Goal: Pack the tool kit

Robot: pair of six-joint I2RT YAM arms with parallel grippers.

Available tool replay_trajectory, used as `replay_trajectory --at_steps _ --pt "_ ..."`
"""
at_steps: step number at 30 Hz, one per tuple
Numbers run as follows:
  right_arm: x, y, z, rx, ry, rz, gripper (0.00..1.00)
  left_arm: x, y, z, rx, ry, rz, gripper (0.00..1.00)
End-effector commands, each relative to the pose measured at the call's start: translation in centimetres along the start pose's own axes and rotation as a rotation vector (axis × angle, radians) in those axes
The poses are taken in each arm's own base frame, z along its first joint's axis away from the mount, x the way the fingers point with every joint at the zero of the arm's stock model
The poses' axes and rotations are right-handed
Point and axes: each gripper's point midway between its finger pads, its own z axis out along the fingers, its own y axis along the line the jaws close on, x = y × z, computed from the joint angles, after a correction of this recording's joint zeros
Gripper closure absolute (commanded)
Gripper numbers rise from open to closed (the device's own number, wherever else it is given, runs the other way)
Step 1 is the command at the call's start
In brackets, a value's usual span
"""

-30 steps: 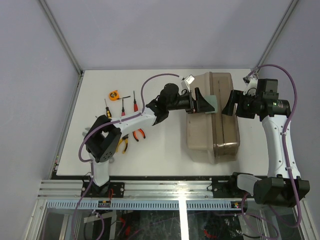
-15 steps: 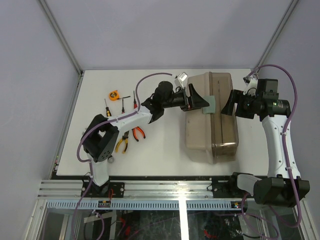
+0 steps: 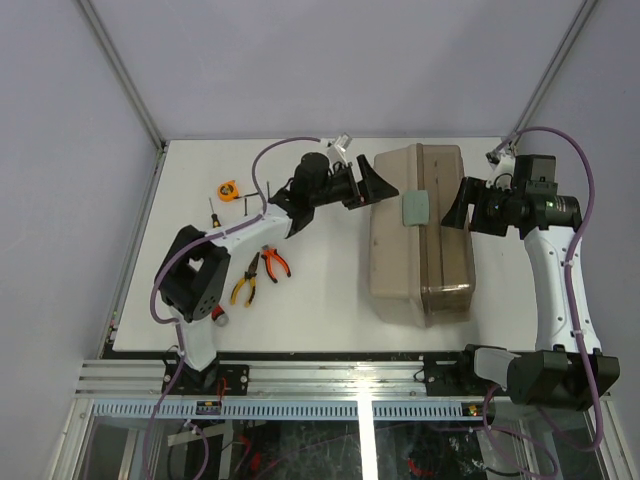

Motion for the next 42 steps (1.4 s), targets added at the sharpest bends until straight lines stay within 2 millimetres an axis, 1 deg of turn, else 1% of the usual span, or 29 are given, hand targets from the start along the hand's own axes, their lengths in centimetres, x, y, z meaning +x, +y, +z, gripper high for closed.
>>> replay_trajectory --at_steps 1,4,7,9,13,19,23,27,31,34,35,37,40,42 --pt "-0.3 5.1 -0.5 -0.233 0.054 0.042 0.23 11.1 17.2 -5.1 -0.574 0.301 -0.211 0.15" --pt "-2.3 5.9 -1.2 -0.251 0.019 0.020 0.23 10.7 17.6 -5.3 -0.584 0.303 -0.195 0.15" --pt "-4.0 6.8 -1.8 -0.286 -0.014 0.011 0.23 10.7 17.5 -5.0 -0.579 0.306 -0.197 0.15" --pt "-4.3 7.1 -1.8 -0.301 -0.018 0.017 0.24 10.6 17.5 -4.9 -0.577 0.307 -0.195 0.15" --pt "-4.6 7.4 -2.2 -0.303 -0.034 0.015 0.24 10.8 17.5 -4.7 -0.571 0.314 -0.204 0.16" --pt "-3.3 6.5 -1.4 -0.277 -0.005 0.019 0.24 11.1 17.5 -4.5 -0.570 0.319 -0.205 0.16" --pt "-3.3 6.3 -1.4 -0.263 -0.013 0.018 0.24 11.1 17.5 -4.6 -0.572 0.320 -0.198 0.16" --pt "-3.7 6.0 -1.6 -0.242 -0.017 0.005 0.24 10.2 17.0 -4.6 -0.559 0.304 -0.169 0.16" --pt "-4.3 5.6 -2.2 -0.203 -0.035 -0.009 0.23 7.6 15.6 -4.4 -0.542 0.262 -0.084 0.16" --pt "-4.7 4.2 -2.6 -0.103 -0.049 -0.020 0.22 4.9 14.0 -4.1 -0.530 0.221 -0.018 0.16" --pt "-4.9 3.6 -2.8 -0.066 -0.055 -0.022 0.22 3.3 12.9 -3.6 -0.517 0.194 0.013 0.16" --pt "-5.3 2.3 -3.1 0.016 -0.076 -0.026 0.22 0.8 11.2 -3.0 -0.505 0.155 0.062 0.16" --pt "-5.5 0.7 -3.4 0.113 -0.089 -0.029 0.22 -2.4 8.6 -1.7 -0.465 0.100 0.111 0.16" --pt "-5.4 -0.1 -3.5 0.154 -0.092 -0.028 0.21 -4.5 7.0 -0.7 -0.431 0.059 0.136 0.16"
